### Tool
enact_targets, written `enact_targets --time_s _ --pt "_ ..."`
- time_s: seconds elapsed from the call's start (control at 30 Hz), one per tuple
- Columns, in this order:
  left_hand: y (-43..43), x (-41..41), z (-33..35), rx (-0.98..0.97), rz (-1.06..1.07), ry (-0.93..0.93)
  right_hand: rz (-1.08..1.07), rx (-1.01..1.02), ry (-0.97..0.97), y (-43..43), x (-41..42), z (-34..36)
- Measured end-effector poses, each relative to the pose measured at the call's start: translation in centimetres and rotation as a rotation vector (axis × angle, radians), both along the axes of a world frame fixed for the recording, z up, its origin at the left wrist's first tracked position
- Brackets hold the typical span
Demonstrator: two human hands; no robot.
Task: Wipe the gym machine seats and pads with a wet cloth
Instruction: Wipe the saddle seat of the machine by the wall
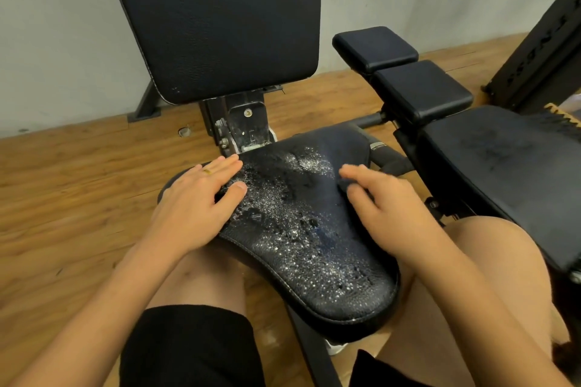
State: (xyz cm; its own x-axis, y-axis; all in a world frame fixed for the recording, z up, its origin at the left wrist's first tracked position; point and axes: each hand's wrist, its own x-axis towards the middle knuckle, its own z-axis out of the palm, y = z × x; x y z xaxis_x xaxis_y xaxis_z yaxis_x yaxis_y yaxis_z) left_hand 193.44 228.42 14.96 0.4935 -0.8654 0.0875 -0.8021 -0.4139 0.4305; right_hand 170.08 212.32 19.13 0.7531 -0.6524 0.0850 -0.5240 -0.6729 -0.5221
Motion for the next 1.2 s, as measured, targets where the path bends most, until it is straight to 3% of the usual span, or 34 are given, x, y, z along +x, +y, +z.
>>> enact_targets --time_s 0.2,0.43,0.73,0.87,1.03,1.2 --pt "0.1 0.2 -0.2 0.006 0.006 0.000 0.075 -0.128 0.278 -6.7 8.6 -0.3" --pt "0.2 0.4 0.2 -0.029 -0.012 -0.020 0.147 -0.179 0.220 -6.0 5.0 -0.3" --pt "0.1 0.4 -0.1 0.003 -0.017 -0.019 0.175 -0.146 0.402 -9.8 15.0 -1.0" --pt "0.1 0.1 0.5 0.001 -0.013 -0.030 0.236 -0.149 0.355 -9.2 11.7 -0.6" --pt "0.3 0.1 0.2 -0.019 0.018 -0.031 0.243 -0.068 0.163 -4.7 2.7 0.4" --pt "0.3 0.4 -0.1 -0.022 0.031 -0.016 0.196 -0.149 0.204 -6.0 6.5 -0.6"
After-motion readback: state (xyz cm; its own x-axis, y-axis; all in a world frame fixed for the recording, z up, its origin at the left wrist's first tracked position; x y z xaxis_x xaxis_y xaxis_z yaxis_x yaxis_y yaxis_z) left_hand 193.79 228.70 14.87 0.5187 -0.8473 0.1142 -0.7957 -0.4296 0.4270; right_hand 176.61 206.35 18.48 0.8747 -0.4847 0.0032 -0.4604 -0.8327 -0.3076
